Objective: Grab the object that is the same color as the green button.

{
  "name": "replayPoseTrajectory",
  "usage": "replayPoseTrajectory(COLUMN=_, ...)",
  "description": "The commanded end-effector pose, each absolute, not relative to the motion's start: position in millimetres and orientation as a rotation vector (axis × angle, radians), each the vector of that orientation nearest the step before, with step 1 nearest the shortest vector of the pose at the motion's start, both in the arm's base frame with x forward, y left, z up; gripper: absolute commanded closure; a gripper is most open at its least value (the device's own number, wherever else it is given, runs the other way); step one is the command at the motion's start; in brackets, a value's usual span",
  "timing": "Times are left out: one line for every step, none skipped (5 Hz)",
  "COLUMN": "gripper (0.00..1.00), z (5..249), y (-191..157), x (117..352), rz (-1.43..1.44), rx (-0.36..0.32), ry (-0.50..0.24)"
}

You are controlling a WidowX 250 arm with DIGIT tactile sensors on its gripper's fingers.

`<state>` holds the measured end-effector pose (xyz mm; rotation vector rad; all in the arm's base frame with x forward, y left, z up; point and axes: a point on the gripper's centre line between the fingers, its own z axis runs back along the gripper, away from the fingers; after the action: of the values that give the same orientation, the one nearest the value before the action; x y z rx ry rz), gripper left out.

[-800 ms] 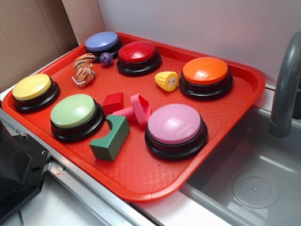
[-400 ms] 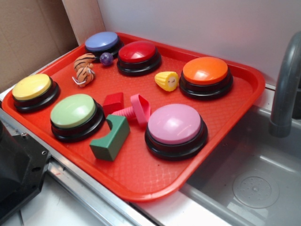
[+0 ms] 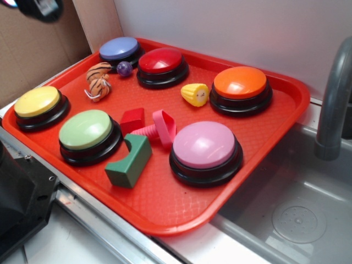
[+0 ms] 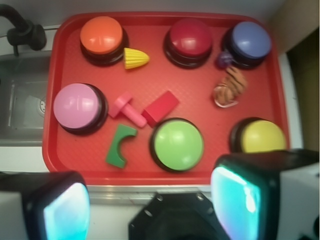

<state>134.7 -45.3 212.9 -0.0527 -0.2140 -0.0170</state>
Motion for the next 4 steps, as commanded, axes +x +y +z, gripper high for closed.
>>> replayPoseTrajectory(gripper=0.0, z=172, y=-78, x=150, rz=-0.02, rx=-0.1, ry=-0.237)
replayPoseTrajectory(gripper=0.0, z=151, y=-88, x=155, rz=-0.017, rx=-0.099, ry=-0.222)
replayPoseTrajectory(gripper=0.0, z=129, y=-97, x=159, rz=-0.029, rx=-0.08, ry=-0.196)
replayPoseTrajectory(gripper=0.0, z=109, y=-103, x=162, rz=-0.033, rx=-0.082, ry=-0.18)
